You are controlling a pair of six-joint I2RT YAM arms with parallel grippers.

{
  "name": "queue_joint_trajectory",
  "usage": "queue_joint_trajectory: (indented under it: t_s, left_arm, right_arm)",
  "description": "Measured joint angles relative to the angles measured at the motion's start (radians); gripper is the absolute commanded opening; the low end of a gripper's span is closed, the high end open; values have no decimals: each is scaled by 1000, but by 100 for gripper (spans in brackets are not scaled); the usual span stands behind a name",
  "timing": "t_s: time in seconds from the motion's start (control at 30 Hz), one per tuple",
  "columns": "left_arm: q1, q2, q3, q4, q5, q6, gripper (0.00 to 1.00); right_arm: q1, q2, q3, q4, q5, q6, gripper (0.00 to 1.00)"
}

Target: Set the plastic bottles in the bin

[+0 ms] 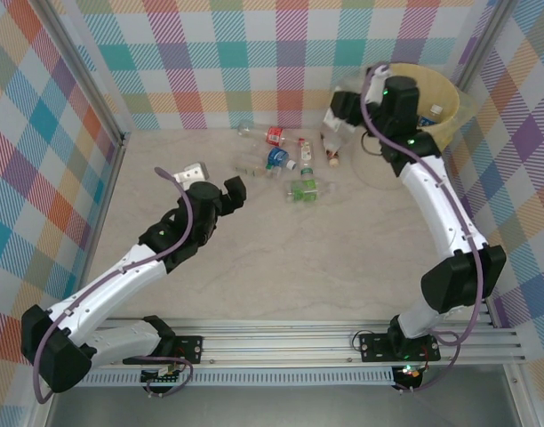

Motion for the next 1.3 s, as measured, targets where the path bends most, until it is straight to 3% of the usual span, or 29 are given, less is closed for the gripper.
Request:
queue_joint_trajectory:
  t_s: [0.2,0.4,0.6,1.03,1.13,1.3]
  left_arm:
    - [9,22,-20,-104,-51,-80,100]
    - [10,22,-32,-125,-67,-114,100]
    - [13,23,-32,-142,-68,-132,100]
    - [17,24,-47,-148,-67,-154,100]
    - [19,24,-47,-158,-67,-155,100]
    - [26,34,-47,-166,-66,-162,100]
  right_arm:
    - [-157,153,265,-15,1,14,47]
    - [-251,350,501,-95,27,19,49]
    - [-283,479,621,-156,97,-3,49]
    - [-298,687,761,-172,104,90,52]
    - [-298,713,761,-174,74,124,58]
    - [-298,727,761,-178,-3,158,77]
